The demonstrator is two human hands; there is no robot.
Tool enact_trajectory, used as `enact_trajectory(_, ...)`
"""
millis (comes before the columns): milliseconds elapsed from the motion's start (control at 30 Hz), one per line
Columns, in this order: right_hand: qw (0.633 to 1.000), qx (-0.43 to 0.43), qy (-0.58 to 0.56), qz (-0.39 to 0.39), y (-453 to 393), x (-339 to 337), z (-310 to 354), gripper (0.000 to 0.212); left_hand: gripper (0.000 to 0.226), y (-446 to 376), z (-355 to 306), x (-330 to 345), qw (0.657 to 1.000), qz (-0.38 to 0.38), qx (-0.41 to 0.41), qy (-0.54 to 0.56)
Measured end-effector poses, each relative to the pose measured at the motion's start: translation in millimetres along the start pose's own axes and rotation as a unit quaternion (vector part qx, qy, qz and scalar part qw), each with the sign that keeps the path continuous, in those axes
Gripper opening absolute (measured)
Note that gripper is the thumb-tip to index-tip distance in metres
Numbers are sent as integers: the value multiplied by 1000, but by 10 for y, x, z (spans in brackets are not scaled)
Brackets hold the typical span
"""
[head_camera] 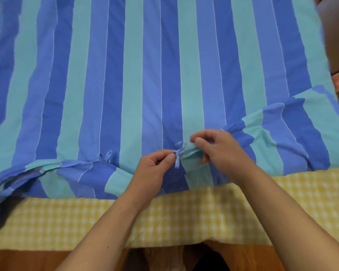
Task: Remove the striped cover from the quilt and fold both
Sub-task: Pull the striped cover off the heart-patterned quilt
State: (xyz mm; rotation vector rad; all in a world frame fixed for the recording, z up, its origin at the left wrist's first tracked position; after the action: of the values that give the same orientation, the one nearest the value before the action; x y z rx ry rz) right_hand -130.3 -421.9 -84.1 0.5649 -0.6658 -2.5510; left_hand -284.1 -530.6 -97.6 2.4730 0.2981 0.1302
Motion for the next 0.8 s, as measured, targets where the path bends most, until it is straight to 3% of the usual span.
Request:
enact_trajectory(200, 996, -2, -48, 74, 293, 233, -26, 24, 21, -16, -93, 19, 1000, -1, 16, -17)
enact_trajectory(367, 998, -55, -40, -4, 282, 95, 128, 38, 16, -31, -124, -14, 999, -19, 22, -23)
enact_trajectory(500, 995, -77, -57, 23, 271, 96, 174, 16, 16, -26, -238, -23, 995, -26, 75, -60)
enact_trajectory(600, 992, -124, 19, -5, 289, 117, 170, 14, 13, -17, -274, -2, 991, -30, 101, -84)
enact_trajectory(667, 975, -193, 92, -56, 338, 102, 236, 13, 14, -10, -282, 14, 990, -39, 106, -86)
enact_trajectory(800, 903, -353, 209, -125, 522, 157, 398, 13, 15, 8, -304, 32, 987, -40, 106, -112)
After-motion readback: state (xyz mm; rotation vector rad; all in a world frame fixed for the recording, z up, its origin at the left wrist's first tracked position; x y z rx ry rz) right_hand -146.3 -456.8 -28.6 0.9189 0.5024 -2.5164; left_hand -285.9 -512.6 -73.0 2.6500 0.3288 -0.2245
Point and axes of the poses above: each hand's wrist, its own y-axis away from the middle knuckle, its own x-axis out of the palm, z = x × y, the point moved 6 cm from there along -y, towards the middle knuckle, and after that the axes turned 3 degrees about -x, right-handed, at the moved point
